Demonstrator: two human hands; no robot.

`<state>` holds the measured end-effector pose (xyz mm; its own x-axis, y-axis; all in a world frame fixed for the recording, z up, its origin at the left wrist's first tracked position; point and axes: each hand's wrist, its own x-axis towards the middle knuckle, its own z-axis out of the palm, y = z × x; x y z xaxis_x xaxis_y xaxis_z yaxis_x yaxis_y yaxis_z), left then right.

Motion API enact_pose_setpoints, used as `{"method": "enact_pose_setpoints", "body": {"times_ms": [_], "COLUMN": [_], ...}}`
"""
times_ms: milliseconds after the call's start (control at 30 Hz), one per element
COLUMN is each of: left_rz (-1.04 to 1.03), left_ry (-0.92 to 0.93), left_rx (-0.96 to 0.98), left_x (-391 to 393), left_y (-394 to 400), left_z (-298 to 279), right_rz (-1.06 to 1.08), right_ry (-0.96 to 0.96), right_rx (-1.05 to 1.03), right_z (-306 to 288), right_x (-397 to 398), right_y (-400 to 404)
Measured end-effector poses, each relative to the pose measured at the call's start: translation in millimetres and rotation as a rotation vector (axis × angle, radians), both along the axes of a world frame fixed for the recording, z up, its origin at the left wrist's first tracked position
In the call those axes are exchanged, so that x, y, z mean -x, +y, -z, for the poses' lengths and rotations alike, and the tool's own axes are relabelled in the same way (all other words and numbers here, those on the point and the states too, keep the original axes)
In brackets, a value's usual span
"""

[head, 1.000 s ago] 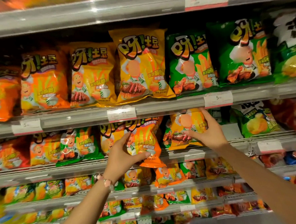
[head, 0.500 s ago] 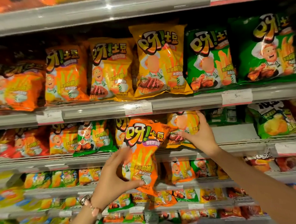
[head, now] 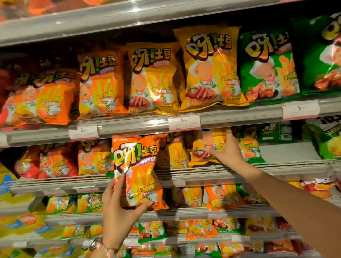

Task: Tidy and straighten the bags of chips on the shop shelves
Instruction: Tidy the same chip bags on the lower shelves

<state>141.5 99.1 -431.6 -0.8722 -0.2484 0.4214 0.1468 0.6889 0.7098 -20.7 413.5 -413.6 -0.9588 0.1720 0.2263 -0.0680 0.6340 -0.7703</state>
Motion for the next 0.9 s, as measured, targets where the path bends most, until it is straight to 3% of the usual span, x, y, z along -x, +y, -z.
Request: {"method": "enact_pose_setpoints", "body": {"times_ms": [533,633,700,800,900], "left_rz": [0.092,0.137,0.146,0.154,0.185], "left_ry": [-0.031,-0.026,-0.032,-0.032,-0.024], "left_rx": [-0.05,-0.069,-0.084,-0.094,-0.116], "left_x": [29.3,32.4,33.2,32.8,30.7], "left_y": [-25.6,-24.8,-20.2,-6.2,5.7], "left_z": [-5.7,-2.0,-1.1,-4.3,-6.3], "right_rz": [0.083,0.2,0.04,-0.322,-0.373], "right_ry": [-0.223,-0.04,0.102,-0.151,-0.368], "right_rx": [-0.29,-0.335,-0.154,0.306,0.416], "right_z": [4.1,-1.5,-4.4,-4.8,2.9], "right_x": [-2.4,-23.1,-46.0,-81.4,-87.7], "right_y": [-22.5,-46.8,-76.7,-124.4,-141.9]}}
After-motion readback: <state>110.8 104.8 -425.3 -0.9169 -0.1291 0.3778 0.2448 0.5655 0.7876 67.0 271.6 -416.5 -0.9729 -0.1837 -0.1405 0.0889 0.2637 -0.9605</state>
